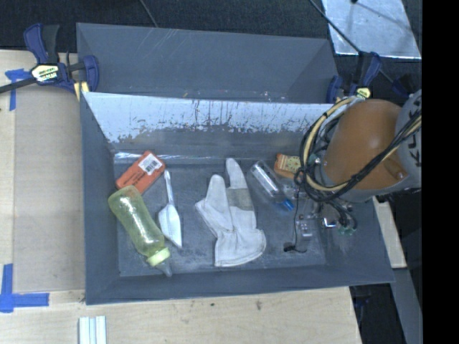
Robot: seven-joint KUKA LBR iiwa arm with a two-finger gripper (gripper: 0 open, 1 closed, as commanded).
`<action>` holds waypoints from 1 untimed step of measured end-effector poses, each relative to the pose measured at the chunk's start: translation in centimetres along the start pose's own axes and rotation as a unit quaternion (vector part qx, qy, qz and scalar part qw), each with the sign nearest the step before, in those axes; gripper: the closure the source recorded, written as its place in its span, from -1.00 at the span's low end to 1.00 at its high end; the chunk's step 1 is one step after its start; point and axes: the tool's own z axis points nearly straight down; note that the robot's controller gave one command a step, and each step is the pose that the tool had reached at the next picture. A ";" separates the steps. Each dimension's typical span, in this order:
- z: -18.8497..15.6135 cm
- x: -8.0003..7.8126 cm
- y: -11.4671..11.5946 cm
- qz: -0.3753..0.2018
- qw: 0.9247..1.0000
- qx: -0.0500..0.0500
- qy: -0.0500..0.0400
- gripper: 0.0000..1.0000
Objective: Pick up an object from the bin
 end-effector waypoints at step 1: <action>-0.5 -0.2 0.0 -0.001 1.000 0.000 -0.004 -1.00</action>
Offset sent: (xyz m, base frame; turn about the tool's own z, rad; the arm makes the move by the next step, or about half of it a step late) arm 0.0254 0.0371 -0.0584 -0.1256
